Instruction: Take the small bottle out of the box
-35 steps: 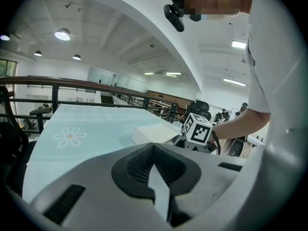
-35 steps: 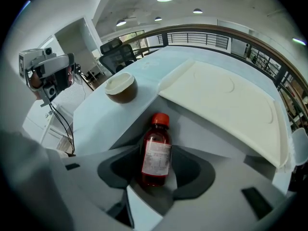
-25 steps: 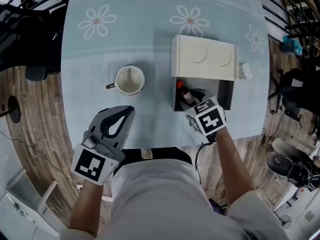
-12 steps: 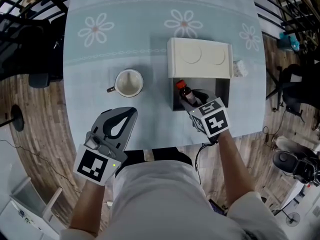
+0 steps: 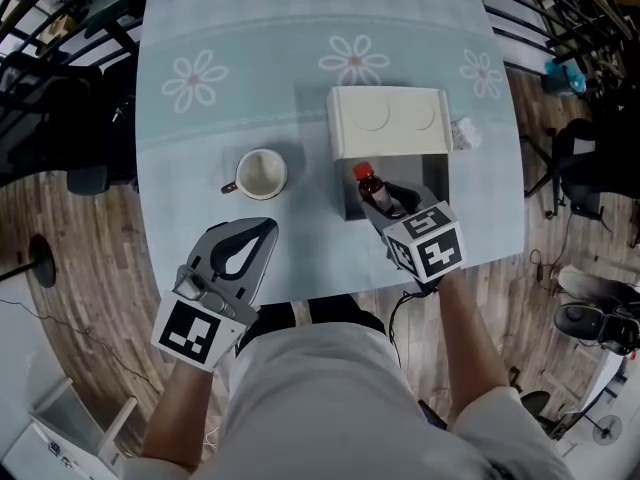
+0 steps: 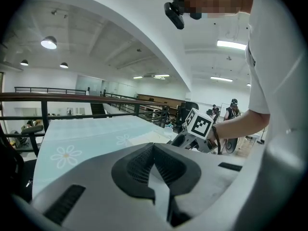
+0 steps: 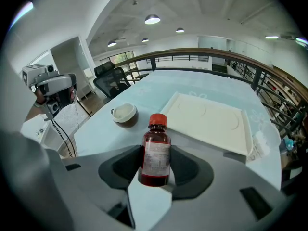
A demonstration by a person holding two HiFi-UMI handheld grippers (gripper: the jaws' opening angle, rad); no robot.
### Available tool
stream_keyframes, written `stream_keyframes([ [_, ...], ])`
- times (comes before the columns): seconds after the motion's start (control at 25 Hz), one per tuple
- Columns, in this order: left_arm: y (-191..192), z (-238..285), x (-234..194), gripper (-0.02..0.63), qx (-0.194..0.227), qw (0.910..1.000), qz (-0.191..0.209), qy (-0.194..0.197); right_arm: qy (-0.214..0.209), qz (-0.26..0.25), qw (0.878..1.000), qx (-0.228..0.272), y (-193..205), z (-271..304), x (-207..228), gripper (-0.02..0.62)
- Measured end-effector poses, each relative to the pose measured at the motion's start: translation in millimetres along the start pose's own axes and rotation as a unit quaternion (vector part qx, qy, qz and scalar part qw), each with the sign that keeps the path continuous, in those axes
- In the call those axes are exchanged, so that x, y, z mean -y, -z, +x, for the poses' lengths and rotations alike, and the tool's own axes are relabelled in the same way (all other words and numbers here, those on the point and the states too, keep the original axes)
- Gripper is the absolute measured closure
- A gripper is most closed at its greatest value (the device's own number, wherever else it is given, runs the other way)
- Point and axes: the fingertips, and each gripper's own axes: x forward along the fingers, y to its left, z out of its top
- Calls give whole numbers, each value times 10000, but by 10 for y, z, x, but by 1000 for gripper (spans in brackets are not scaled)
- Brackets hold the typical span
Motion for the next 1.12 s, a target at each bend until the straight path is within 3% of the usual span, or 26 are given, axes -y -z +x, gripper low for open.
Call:
stream_keyframes([
  [1.12,-375,-859,276,586,463,9969,569,269,499,293,9906,1240,-261,-926,-813,388],
])
